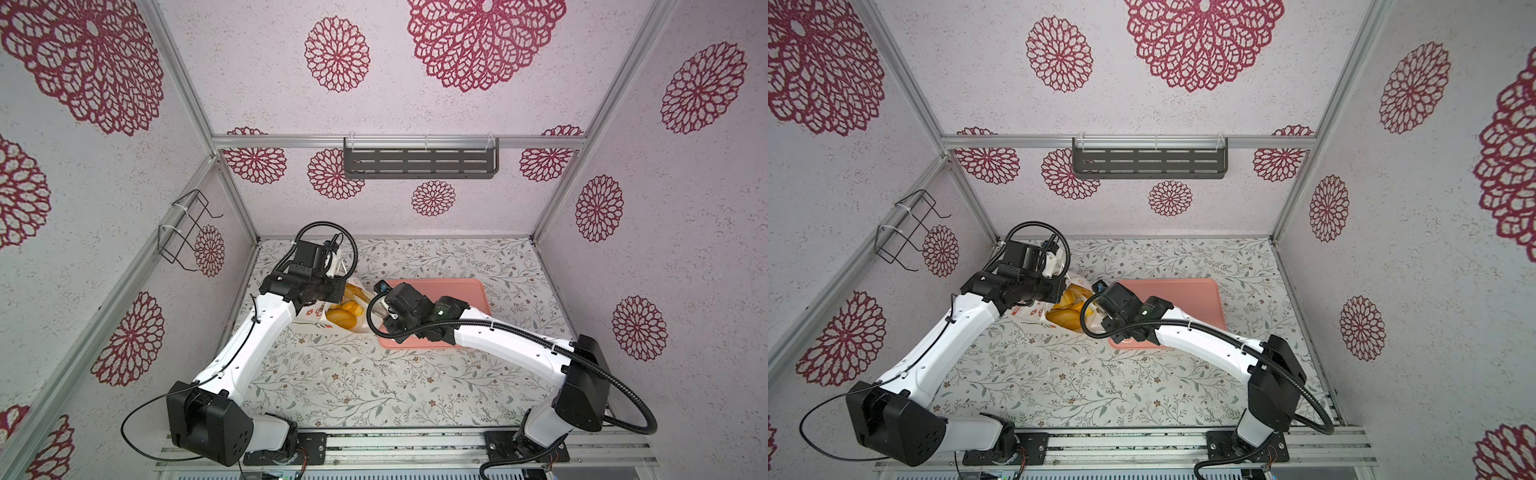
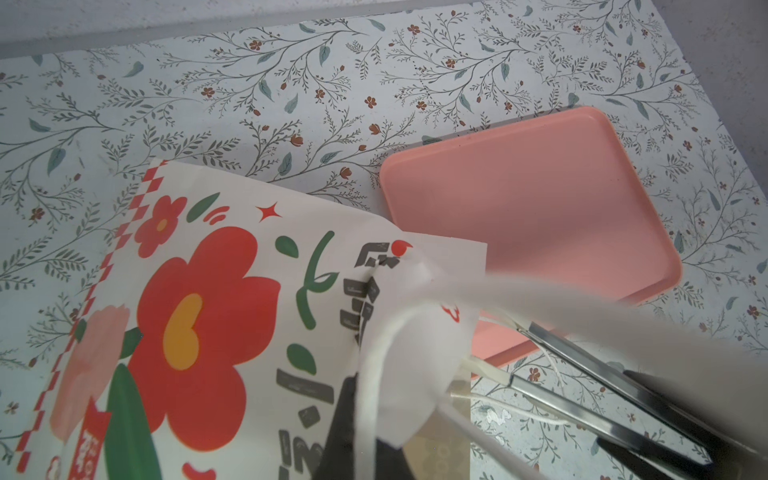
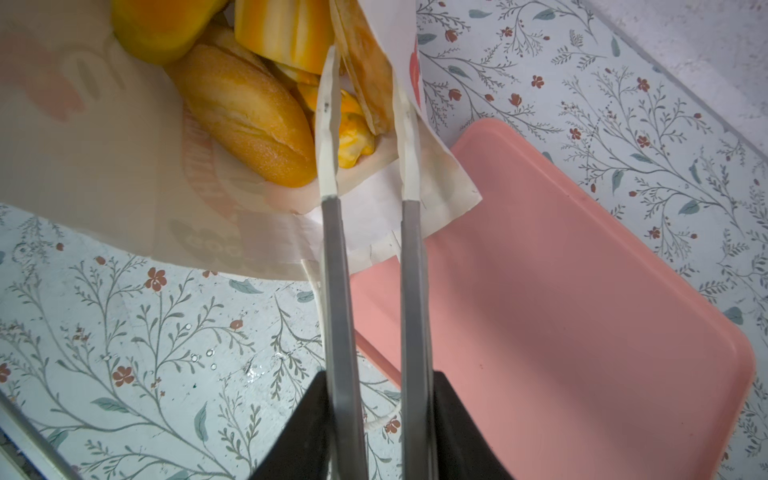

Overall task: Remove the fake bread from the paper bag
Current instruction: 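Close the right gripper on a fake bread inside the bag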

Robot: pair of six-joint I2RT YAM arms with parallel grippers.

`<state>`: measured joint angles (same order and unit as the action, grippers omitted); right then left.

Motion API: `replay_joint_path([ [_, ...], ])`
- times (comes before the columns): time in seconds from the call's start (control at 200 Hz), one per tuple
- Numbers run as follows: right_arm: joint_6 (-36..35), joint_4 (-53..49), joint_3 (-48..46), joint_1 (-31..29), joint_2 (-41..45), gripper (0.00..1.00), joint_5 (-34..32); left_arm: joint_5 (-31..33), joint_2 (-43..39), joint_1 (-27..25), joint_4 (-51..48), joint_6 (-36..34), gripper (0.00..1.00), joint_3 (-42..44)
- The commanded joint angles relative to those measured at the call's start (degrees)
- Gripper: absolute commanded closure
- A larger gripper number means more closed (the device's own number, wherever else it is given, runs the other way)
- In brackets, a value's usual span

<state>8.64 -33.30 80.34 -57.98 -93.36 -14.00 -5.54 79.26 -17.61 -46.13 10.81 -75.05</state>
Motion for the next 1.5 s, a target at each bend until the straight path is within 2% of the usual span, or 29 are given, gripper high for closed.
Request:
replay_joint_path([
  [0.0,1.5,1.97,2.24,-0.35,-0.32,0.62,-5.67,0.46,0.62,-0.48,-4.26,3.08,1.0,-1.5],
  [0.16,1.44,2.3,2.9,-0.38,-1.59,0.6,-7.68,2.18,0.73,-1.07,-5.96,4.69,1.0,-1.59],
  [0.51,1.9,2.8,5.59,-0.38,-4.91,0.59,-7.75,2.63,1.41,-1.98,-6.52,6.46,1.0,-2.47],
  [0.801,1.36,5.26,4.87,-0.51,-6.0,0.55,-2.88,2.44,1.63,-2.56,-5.74,8.41,1.0,-3.05],
  [0.996,1.11,5.27,5.22,-0.47,-6.91,0.54,-2.89,2.54,2.4,-2.78,-5.73,8.6,1.0,-3.52],
  [1.136,0.92,5.19,5.97,-0.47,-7.58,0.6,-2.81,3.11,2.81,-2.96,-5.81,9.25,1.0,-3.96],
  [1.286,1.2,3.32,7.42,-0.63,-7.52,0.77,-2.18,5.07,2.91,-3.05,-5.56,11.7,1.0,-4.38],
  [1.386,1.46,1.54,7.67,-1.12,-6.44,0.91,-1.71,8.2,2.99,-3.06,-5.11,18.97,1.0,-4.32],
  [1.496,2.45,-0.43,7.17,-2.34,-4.55,1.0,-0.94,7.26,3.27,-3.22,-4.79,26.94,1.0,-3.53],
])
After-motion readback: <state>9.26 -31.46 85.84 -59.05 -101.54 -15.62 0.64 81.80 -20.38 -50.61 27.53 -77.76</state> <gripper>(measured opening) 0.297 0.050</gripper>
